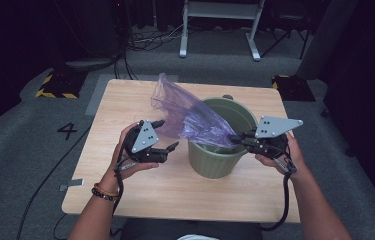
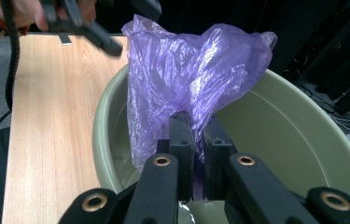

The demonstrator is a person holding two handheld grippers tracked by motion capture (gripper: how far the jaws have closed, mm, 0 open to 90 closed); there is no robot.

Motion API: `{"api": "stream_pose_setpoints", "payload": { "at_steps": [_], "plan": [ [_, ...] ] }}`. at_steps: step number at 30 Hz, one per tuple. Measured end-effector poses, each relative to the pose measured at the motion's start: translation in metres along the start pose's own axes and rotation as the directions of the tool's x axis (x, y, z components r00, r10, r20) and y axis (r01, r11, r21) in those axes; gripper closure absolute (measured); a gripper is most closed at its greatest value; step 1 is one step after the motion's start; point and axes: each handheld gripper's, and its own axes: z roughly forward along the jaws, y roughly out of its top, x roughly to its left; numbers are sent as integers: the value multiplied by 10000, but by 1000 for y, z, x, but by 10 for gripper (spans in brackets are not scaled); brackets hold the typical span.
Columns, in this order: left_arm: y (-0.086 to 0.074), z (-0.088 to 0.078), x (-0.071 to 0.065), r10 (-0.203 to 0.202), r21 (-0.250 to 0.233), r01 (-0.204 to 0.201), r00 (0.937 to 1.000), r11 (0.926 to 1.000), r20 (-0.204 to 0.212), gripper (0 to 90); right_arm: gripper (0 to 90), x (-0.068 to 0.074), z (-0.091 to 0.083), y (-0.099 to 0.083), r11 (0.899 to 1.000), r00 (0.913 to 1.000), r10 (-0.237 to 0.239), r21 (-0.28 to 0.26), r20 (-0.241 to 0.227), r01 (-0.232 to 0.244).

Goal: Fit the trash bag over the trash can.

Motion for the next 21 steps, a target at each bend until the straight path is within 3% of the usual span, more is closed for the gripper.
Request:
{"api": "stream_pose_setpoints", "payload": {
  "at_steps": [3,4,6,8,12,13,15,16,21],
  "plan": [
    [-4,13,-5,326,570,-312,9992,9979,-239,209,859,0,0,0,10000,10000,-8,-52,-24,8],
    [-6,23,-7,480,792,-426,9966,9959,-670,227,859,1,0,1,10000,9999,-55,-61,-102,54],
    [-7,28,-6,346,804,-287,9967,9964,-730,244,859,1,0,1,10000,9999,-59,-65,-135,59],
    [-8,35,-4,291,1028,-159,9913,9946,-1283,366,859,1,0,1,9999,9998,-102,-106,-181,100],
    [-11,43,4,82,1114,113,9848,9937,-1733,651,859,1,-3,-1,9998,9997,-57,-204,-247,52],
    [-12,43,6,-69,976,238,9854,9949,-1703,743,859,1,-4,-1,9998,9997,-46,-204,-221,41],
    [-11,39,10,-354,542,469,9798,9974,-1966,883,858,-1,-4,-4,9998,9998,72,-175,-193,-76],
    [-11,39,10,-354,542,469,9798,9974,-1966,892,858,-1,-4,-4,9998,9998,72,-175,-193,-76],
    [0,26,10,-504,-353,429,9671,9985,-2494,896,848,-4,0,-5,9990,9989,438,98,184,-440]
  ]
}}
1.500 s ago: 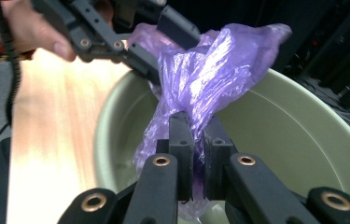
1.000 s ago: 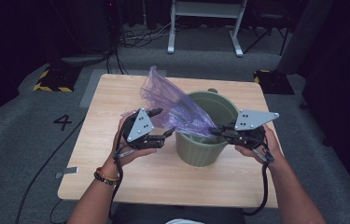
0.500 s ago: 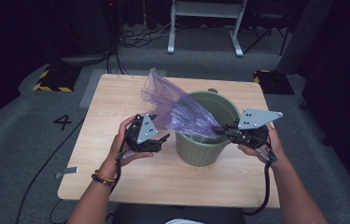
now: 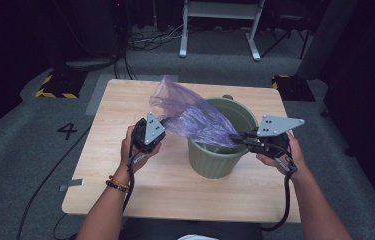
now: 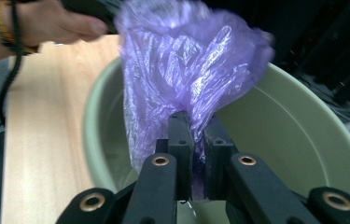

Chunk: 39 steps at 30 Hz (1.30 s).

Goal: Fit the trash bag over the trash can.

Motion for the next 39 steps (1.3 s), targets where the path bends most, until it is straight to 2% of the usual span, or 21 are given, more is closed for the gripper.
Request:
{"api": "stream_pose_setpoints", "payload": {
  "at_steps": [2,3,4,5,6,7,9,10,13,16,20,21,23,28,29,30,33,35,36,38,39],
  "plan": [
    [6,-7,0,33,-390,-36,10000,9992,-66,896,827,-1,2,1,9997,9997,124,198,213,-128],
    [11,-10,-2,132,-581,-136,9999,9982,-83,896,714,-3,6,1,9985,9977,365,393,563,-387],
    [11,-10,-2,132,-581,-136,9999,9982,-83,896,714,-3,6,1,9985,9977,365,393,563,-387],
    [15,-12,-4,288,-630,-292,9995,9976,-87,896,588,-5,8,2,9965,9967,512,635,637,-553],
    [18,-13,-6,411,-614,-413,9991,9973,-50,896,588,-5,8,2,9965,9967,512,635,637,-553],
    [21,-13,-7,501,-628,-501,9987,9968,-6,896,433,-5,10,2,9942,9969,555,890,562,-604],
    [26,-14,-11,763,-602,-765,9971,9953,-62,896,402,-5,10,2,9942,9960,603,854,655,-658],
    [29,-15,-13,855,-581,-853,9963,9947,11,896,328,-4,9,4,9957,9957,689,572,623,-725],
    [34,-16,-15,991,-660,-991,9951,9929,-35,896,310,-4,7,7,9965,9948,738,346,697,-763],
    [40,-18,-15,1113,-714,-1118,9937,9912,-114,897,283,-3,4,12,9973,9971,699,193,296,-705],
    [41,-16,-10,1111,-600,-1129,9933,9918,-326,896,334,-2,-3,14,9987,9992,386,346,-126,-382],
    [41,-15,-6,1050,-524,-1071,9936,9929,-423,897,334,-4,-4,12,9964,9986,480,695,231,-495],
    [41,-14,-4,1085,-500,-1112,9926,9925,-541,897,334,-5,-3,11,9949,9982,512,849,327,-538],
    [40,-15,2,830,-529,-866,9943,9948,-669,897,341,-12,-7,5,9946,9952,869,522,439,-891],
    [40,-15,1,825,-566,-859,9948,9947,-601,897,386,-13,-8,5,9956,9945,875,297,579,-893],
    [40,-15,0,835,-598,-869,9949,9944,-567,897,386,-13,-8,5,9956,9945,875,297,579,-893],
    [45,-16,-8,1040,-748,-1069,9937,9915,-412,897,530,-10,-6,7,9972,9946,737,45,737,-742],
    [49,-17,-13,1133,-904,-1150,9933,9892,-233,897,665,-7,-2,10,9987,9969,401,301,673,-422],
    [52,-18,-15,1216,-966,-1225,9925,9878,-149,897,742,-6,4,12,9976,9980,239,636,584,-276],
    [54,-19,-17,1197,-1059,-1197,9928,9871,-67,897,762,-6,7,13,9969,9981,229,743,579,-272],
    [55,-19,-17,1151,-1147,-1137,9933,9869,58,896,747,-6,16,15,9925,9974,244,1177,678,-323]
  ]
}}
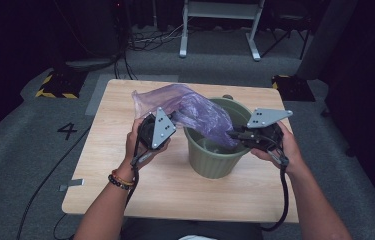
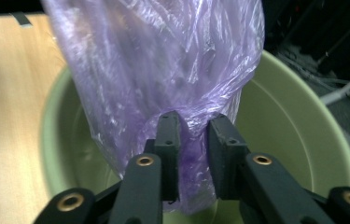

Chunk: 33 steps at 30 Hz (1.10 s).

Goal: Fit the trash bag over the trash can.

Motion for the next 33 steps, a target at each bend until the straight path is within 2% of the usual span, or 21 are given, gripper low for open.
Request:
{"api": "stream_pose_setpoints", "payload": {
  "at_steps": [2,3,4,5,6,7,8,10,11,14,16,17,18,20,22,23,27,30,33],
  "plan": [
    [2,0,-1,19,-87,-19,10000,10000,50,897,722,0,4,1,9999,10000,61,128,-12,-61],
    [3,0,-1,46,-115,-45,10000,9999,75,896,636,-1,9,2,9994,9999,166,292,-17,-166],
    [5,-1,-3,112,-139,-110,9998,9998,150,897,487,-3,15,3,9971,9992,388,645,99,-393],
    [5,-1,-3,112,-139,-110,9998,9998,150,897,487,-3,15,3,9971,9992,388,645,99,-393],
    [7,0,-6,288,-155,-284,9992,9995,262,897,382,-5,20,3,9944,9985,545,915,-89,-535],
    [7,0,-6,288,-155,-284,9992,9995,262,897,382,-5,20,3,9944,9985,545,915,-89,-535],
    [7,0,-7,376,-133,-373,9989,9992,295,897,344,-5,21,2,9925,9976,630,1065,-282,-597],
    [8,1,-9,564,-80,-562,9981,9984,268,897,289,-4,22,1,9909,9976,692,1161,-16,-686],
    [8,2,-9,490,-23,-490,9984,9988,271,897,246,-3,18,1,9945,9981,605,860,-69,-597],
    [7,2,-8,505,6,-505,9984,9987,241,897,242,-4,13,1,9969,9978,611,509,-265,-596],
    [5,3,-6,438,82,-439,9989,9990,139,897,258,-5,5,0,9982,9981,605,24,-72,-605],
    [4,3,-4,437,97,-438,9990,9990,99,897,307,-6,2,-2,9983,9983,579,9,-7,-579],
    [2,4,1,214,91,-215,9997,9997,70,897,369,-7,-2,-4,9994,9992,343,27,225,-344],
    [-1,4,4,131,130,-130,9999,9998,-54,897,375,-9,-3,-5,9991,9988,416,-20,276,-416],
    [-2,5,5,5,138,-5,10000,9999,22,897,373,-13,-11,-8,9973,9976,631,-402,277,-619],
    [-2,5,5,5,138,-5,10000,9999,22,897,373,-13,-11,-8,9973,9976,631,-402,277,-619],
    [3,6,-4,415,75,-417,9988,9991,247,897,386,-9,-13,-5,9961,9992,354,-815,188,-337],
    [8,8,-13,734,82,-740,9958,9972,539,897,329,3,-10,6,9930,9997,-85,-1178,-248,55],
    [11,10,-19,953,138,-966,9926,9952,755,896,310,9,-9,11,9899,9987,-181,-1417,-479,111]
  ]
}}
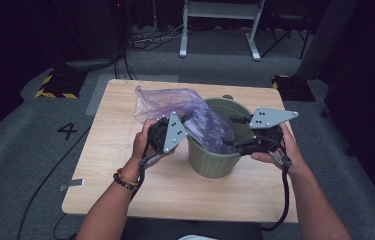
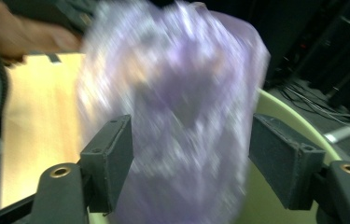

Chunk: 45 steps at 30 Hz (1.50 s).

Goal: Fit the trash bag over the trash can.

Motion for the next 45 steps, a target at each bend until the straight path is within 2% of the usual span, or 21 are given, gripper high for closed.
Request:
{"api": "stream_pose_setpoints", "payload": {
  "at_steps": [2,4,6,9,12,13,14,17,20,24,26,29,30,31,34,36,38,43,45],
  "plan": [
    [1,0,-1,26,-45,-26,10000,10000,94,896,278,6,4,6,9997,9995,-225,-7,-218,225],
    [2,0,-3,-9,-37,9,9998,10000,187,895,277,11,10,10,9987,9988,-469,180,-166,472],
    [3,0,-4,-31,-60,32,9996,10000,264,891,310,16,14,13,9974,9976,-654,289,-230,660],
    [4,-1,-7,-44,-80,48,9991,10000,425,887,466,20,21,16,9960,9971,-755,480,-10,755],
    [5,-1,-8,-77,-146,85,9986,9999,520,867,686,20,25,14,9942,9967,-795,740,166,781],
    [5,-2,-8,-135,-156,145,9981,9998,605,861,725,20,26,14,9938,9965,-810,773,189,793],
    [4,-2,-8,-139,-162,149,9979,9998,627,857,800,20,26,13,9943,9968,-776,755,199,759],
    [3,-4,-7,-228,-185,239,9981,9995,579,781,887,19,25,10,9954,9974,-695,673,198,680],
    [-1,-8,-5,-453,-182,462,9979,9988,467,668,900,18,22,5,9963,9979,-602,637,257,584],
    [-12,-15,-3,-849,194,842,9958,9963,355,506,900,15,14,-2,9982,9982,-308,528,518,280],
    [-18,-19,-2,-1006,482,996,9947,9939,192,465,900,13,9,-7,9990,9988,-173,421,466,154],
    [-26,-26,2,-1240,577,1230,9922,9907,135,443,900,12,4,-12,9995,9985,-82,301,546,65],
    [-29,-28,3,-1275,605,1264,9917,9901,142,437,900,12,2,-14,9996,9985,-68,279,545,53],
    [-33,-30,6,-1481,654,1462,9887,9871,249,428,900,12,-1,-16,9998,9983,7,193,579,-18],
    [-37,-30,8,-1528,755,1506,9880,9857,240,428,900,11,-5,-20,9999,9984,69,87,566,-74],
    [-40,-29,10,-1616,906,1575,9860,9834,401,431,900,11,-7,-21,9999,9985,93,65,540,-96],
    [-41,-28,9,-1527,928,1479,9871,9846,479,453,900,10,-10,-24,9999,9985,154,53,520,-157],
    [-42,-24,7,-1191,1107,1125,9914,9875,542,636,900,8,-15,-32,9995,9983,324,39,483,-327],
    [-43,-23,7,-1092,1104,1026,9925,9886,556,742,900,7,-18,-36,9990,9977,440,62,511,-444]
  ]
}}
